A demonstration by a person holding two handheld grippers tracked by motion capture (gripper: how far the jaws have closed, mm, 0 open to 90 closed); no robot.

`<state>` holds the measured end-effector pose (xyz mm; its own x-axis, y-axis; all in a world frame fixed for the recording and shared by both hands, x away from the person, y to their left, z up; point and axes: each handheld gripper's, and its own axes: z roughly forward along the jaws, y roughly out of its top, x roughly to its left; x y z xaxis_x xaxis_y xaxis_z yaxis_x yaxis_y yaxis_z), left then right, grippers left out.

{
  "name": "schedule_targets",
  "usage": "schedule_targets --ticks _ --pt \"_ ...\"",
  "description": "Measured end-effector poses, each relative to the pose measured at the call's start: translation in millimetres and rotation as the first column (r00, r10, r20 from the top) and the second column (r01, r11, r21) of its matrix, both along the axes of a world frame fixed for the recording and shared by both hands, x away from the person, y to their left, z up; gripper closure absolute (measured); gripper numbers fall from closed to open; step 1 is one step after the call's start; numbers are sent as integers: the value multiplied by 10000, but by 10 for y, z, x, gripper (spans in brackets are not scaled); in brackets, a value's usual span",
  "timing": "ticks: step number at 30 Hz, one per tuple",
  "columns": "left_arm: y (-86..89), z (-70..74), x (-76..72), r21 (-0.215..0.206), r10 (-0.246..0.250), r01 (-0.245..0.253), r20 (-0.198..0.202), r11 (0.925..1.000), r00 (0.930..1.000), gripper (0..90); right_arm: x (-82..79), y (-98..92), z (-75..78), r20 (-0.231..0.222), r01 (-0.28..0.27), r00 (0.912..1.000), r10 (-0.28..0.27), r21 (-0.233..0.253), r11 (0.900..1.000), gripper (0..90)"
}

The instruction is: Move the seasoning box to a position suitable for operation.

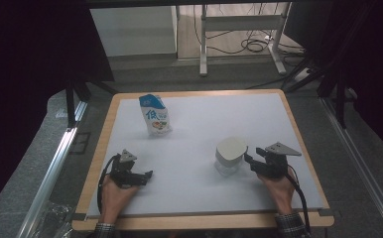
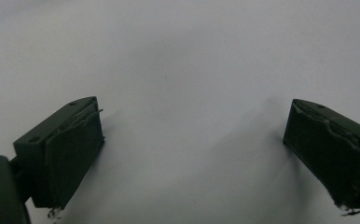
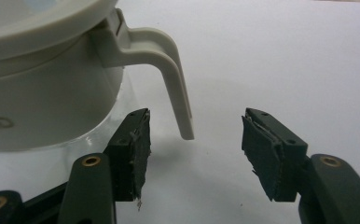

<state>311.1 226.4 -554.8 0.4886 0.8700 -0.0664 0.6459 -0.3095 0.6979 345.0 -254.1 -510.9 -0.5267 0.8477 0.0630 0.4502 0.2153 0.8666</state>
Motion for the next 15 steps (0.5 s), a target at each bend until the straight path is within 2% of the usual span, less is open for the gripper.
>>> schedule_targets --ticks 4,9,15 --pt "-3 -2 -2 13 4 -4 10 10000 10000 40 -24 -29 34 -80 -194 9998 195 188 9996 429" --pt "-4 -4 -3 17 7 -8 32 10000 10000 40 -40 -44 87 -233 -529 9983 538 368 9979 502" --pt "-4 -5 -4 15 8 -8 43 10000 10000 40 -56 -57 196 -187 -883 9959 890 383 9954 618"
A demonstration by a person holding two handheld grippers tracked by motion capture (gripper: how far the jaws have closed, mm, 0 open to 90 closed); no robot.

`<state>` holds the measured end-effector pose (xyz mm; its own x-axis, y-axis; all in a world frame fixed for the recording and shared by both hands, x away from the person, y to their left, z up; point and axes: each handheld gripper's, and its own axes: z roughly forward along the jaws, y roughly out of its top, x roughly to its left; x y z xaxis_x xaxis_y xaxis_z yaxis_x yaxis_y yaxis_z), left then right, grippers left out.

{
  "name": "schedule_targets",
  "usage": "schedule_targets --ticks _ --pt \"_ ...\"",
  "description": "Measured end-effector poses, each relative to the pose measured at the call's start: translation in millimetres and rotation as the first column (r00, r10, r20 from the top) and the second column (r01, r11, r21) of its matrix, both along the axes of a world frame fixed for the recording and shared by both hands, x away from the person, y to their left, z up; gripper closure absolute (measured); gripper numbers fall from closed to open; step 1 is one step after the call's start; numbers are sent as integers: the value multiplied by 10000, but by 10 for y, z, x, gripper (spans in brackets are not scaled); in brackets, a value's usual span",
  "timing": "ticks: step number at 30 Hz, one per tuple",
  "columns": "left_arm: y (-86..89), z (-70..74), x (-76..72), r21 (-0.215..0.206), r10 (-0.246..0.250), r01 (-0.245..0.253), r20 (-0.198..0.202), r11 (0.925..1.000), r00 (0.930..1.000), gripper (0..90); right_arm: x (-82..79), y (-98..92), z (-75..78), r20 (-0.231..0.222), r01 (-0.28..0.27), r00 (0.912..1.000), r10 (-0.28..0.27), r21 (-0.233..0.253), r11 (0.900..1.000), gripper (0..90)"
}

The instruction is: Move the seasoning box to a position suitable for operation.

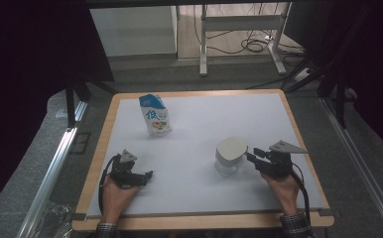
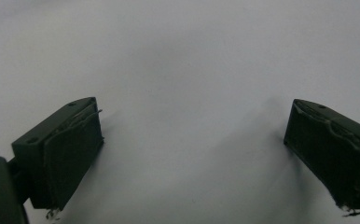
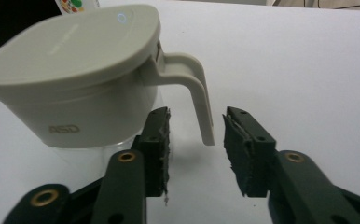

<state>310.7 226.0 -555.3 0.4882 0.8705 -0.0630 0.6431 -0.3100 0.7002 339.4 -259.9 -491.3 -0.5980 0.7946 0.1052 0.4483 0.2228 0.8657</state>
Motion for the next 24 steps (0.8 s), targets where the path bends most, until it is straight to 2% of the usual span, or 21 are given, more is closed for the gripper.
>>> schedule_targets --ticks 10,14,20,24 --pt "0 -1 -1 -9 6 -6 9 10000 10000 40 15 0 139 -298 -271 9992 268 -110 9996 785" --pt "1 0 -1 -1 -4 4 5 10000 10000 40 39 -8 211 -430 -430 9981 430 0 9991 844" --pt "1 0 -1 -3 -3 3 4 10000 10000 40 66 13 357 -404 -614 9973 614 -1 9981 891" --pt "1 -1 -1 -5 -3 3 4 10000 10000 40 96 63 456 -383 -632 9973 624 -214 9978 894"
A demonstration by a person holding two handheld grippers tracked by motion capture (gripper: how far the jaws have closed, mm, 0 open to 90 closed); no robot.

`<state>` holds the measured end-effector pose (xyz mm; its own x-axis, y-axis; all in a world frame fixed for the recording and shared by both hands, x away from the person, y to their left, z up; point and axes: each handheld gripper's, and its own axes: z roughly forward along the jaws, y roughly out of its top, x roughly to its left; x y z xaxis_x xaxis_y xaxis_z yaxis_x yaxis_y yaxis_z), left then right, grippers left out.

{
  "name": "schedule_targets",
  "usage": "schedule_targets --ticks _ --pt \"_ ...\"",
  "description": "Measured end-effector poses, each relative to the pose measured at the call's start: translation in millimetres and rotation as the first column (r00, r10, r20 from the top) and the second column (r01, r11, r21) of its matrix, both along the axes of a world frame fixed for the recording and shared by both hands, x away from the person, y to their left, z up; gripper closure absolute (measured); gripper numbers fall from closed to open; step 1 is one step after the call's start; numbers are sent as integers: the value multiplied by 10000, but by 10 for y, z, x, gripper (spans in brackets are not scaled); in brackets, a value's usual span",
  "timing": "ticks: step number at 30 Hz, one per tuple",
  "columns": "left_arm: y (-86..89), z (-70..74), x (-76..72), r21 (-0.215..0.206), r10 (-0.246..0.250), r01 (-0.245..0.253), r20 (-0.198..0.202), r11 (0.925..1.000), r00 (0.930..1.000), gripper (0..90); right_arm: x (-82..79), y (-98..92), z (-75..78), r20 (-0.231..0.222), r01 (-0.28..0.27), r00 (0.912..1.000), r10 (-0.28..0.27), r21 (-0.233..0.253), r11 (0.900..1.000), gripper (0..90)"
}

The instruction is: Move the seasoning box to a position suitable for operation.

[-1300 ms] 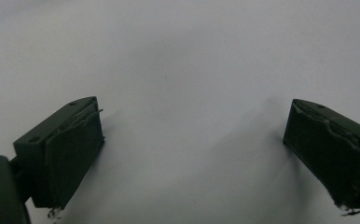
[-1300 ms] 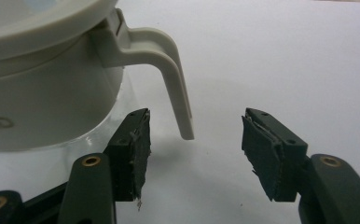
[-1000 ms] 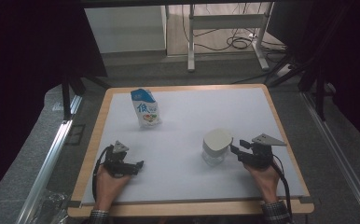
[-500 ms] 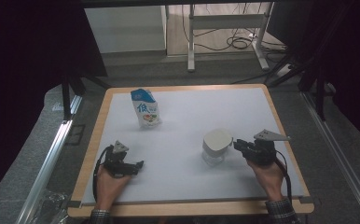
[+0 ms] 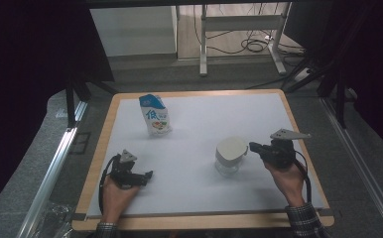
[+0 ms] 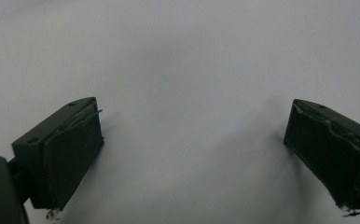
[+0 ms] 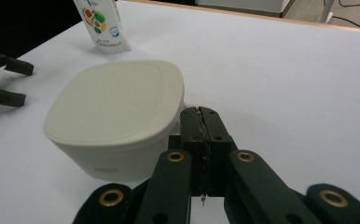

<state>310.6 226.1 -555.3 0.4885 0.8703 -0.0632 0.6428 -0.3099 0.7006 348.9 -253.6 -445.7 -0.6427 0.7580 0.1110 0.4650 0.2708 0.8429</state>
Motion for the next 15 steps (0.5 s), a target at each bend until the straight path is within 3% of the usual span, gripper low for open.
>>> schedule_targets --ticks 9,15 --pt "-2 -2 0 -32 28 -28 13 10000 10000 40 56 129 147 290 -250 9992 258 -286 9993 894" --pt "3 0 2 26 -25 25 24 10000 10000 40 108 222 166 312 -442 9985 456 -435 9981 894"
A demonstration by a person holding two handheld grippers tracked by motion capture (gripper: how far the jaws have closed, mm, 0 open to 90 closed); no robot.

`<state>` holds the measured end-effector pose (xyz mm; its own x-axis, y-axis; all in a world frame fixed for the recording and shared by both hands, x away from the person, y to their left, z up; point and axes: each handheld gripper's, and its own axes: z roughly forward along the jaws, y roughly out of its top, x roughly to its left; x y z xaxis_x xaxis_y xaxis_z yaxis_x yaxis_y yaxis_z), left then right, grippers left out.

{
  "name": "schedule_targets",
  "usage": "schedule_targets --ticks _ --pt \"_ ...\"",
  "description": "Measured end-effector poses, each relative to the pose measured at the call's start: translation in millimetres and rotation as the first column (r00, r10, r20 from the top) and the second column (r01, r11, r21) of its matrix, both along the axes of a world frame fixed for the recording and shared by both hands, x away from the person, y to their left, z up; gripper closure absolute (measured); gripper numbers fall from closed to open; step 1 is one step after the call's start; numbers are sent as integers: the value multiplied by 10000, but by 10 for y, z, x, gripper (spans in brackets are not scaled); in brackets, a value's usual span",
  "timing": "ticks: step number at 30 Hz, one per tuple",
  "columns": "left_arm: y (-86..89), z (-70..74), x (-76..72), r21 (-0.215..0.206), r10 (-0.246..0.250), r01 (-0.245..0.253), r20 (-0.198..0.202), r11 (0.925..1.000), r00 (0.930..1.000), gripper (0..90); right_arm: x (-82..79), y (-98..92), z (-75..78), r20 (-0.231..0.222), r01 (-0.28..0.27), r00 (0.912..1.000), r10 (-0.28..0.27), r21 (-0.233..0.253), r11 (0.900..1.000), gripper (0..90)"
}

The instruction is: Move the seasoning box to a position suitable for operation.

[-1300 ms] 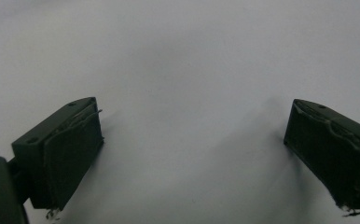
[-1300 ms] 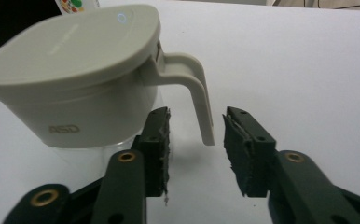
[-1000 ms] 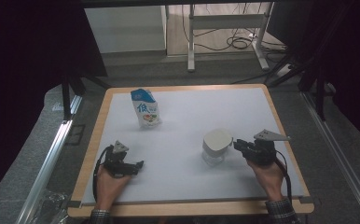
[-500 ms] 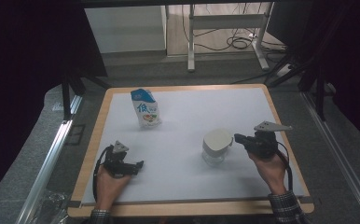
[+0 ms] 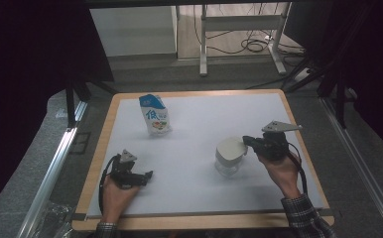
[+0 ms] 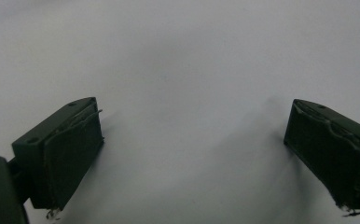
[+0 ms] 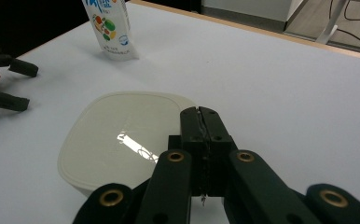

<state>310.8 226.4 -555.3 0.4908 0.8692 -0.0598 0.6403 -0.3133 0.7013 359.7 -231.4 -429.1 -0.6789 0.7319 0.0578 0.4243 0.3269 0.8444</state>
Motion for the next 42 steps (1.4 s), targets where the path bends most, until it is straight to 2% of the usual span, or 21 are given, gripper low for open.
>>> schedule_targets --ticks 18,29,42 --pt "2 0 1 1 -23 23 1 10000 10000 40 77 90 -23 111 -66 9999 70 -280 9996 895" --pt "1 0 1 -6 -17 17 -2 10000 10000 40 86 78 -25 151 116 9998 -110 -366 9993 898" --pt "1 0 0 -2 -5 5 -1 10000 10000 40 103 48 -45 111 67 9999 -65 -178 9998 899"
